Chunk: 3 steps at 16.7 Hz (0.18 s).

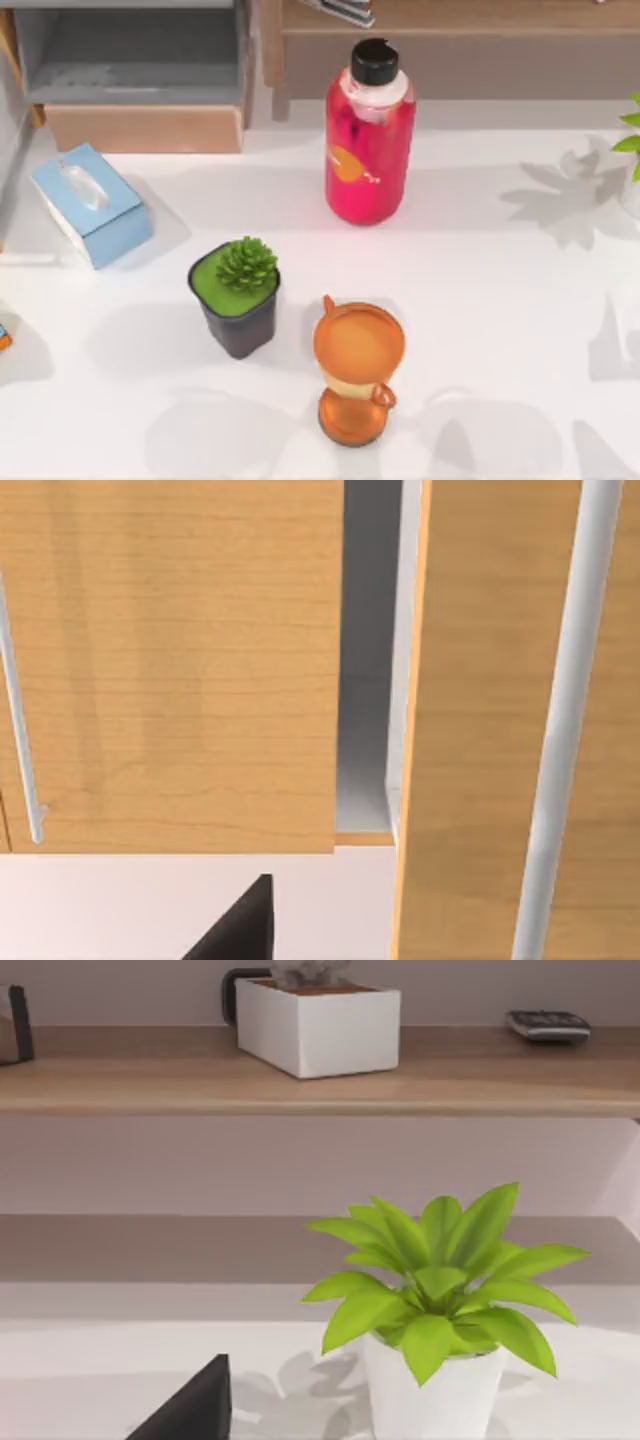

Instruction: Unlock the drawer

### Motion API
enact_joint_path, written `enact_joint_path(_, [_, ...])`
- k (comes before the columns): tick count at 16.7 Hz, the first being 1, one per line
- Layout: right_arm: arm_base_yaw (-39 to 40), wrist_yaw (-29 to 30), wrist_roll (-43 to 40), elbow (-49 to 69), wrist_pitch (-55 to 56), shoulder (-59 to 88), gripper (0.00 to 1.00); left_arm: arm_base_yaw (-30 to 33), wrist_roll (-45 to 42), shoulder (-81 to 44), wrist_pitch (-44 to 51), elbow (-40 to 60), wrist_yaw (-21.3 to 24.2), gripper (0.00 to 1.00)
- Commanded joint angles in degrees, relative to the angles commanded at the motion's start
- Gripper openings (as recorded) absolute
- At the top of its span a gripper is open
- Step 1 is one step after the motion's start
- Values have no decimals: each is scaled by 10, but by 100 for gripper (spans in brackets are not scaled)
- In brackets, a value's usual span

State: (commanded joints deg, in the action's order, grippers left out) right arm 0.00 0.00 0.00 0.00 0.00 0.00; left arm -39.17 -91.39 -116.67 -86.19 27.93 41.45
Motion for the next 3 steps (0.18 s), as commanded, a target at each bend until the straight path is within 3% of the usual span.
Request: enact_joint_path(3, [0, 0, 0, 0, 0, 0, 100, 0, 0, 0, 0, 0, 0, 100])
